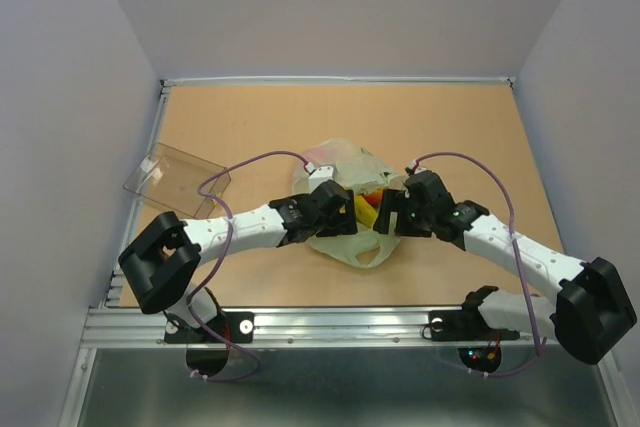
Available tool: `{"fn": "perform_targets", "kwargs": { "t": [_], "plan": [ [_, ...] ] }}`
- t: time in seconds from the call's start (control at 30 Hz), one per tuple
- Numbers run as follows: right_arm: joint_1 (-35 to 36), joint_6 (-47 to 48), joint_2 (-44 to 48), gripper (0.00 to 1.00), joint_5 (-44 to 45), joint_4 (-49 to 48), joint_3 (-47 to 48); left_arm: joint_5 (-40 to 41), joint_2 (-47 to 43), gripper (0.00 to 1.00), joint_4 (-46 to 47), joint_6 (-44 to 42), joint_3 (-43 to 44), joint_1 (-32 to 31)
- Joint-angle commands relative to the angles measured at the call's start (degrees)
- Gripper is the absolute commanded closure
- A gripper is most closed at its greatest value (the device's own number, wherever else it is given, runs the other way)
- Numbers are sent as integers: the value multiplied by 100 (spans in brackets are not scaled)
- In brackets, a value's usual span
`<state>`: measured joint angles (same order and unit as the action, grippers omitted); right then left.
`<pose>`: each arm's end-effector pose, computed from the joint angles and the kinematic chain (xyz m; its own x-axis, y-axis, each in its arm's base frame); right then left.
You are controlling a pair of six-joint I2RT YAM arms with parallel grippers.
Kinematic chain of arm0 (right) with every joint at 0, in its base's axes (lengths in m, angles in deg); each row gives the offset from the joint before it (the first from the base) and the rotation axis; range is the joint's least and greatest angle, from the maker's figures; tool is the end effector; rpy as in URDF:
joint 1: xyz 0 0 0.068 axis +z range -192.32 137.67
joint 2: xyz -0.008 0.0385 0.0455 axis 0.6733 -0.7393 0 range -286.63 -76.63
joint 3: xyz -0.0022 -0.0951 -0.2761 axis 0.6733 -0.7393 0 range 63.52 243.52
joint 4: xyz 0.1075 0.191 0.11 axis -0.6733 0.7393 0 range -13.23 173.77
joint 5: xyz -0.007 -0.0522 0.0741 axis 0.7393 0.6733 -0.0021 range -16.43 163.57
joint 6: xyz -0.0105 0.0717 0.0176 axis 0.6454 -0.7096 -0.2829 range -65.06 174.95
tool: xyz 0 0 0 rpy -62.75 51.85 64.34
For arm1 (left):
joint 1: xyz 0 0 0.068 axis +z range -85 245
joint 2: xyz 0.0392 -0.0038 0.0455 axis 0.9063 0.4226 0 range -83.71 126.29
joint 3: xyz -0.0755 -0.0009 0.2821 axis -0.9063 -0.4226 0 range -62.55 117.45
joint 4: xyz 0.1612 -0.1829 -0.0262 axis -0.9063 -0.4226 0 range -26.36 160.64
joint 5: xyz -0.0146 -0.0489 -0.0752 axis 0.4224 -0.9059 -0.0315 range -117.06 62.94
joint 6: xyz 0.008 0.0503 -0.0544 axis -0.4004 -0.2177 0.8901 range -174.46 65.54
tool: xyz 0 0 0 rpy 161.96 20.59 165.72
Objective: Untie the knot of the plastic bag and take out the fruit
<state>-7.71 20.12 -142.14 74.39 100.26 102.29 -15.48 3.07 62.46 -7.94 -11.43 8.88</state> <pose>0.1816 0.1243 0.2179 -0.8393 0.1145 -0.5314 -0.0988 0.9291 0.3563 0.1897 -0.2599 0.2193 -0.7973 -0.0877 -0.5972 0.2240 0.8758 -0.4277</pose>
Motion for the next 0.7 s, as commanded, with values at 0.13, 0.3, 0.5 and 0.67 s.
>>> {"fn": "perform_targets", "kwargs": {
  "t": [0.13, 0.3, 0.5, 0.67],
  "plan": [
    [107, -112, -128, 11, -47, -546, -246, 662, 65, 6, 19, 358, 355, 180],
    [125, -138, -172, 11, -47, -669, -317, 785, 444, 17, -16, 349, 514, 259],
    [142, -165, -207, 11, -231, -766, -422, 654, 682, 25, 36, 261, 645, 294],
    [142, -138, -295, 11, -258, -802, -422, 574, 761, 26, 107, 208, 672, 294]
  ]
}}
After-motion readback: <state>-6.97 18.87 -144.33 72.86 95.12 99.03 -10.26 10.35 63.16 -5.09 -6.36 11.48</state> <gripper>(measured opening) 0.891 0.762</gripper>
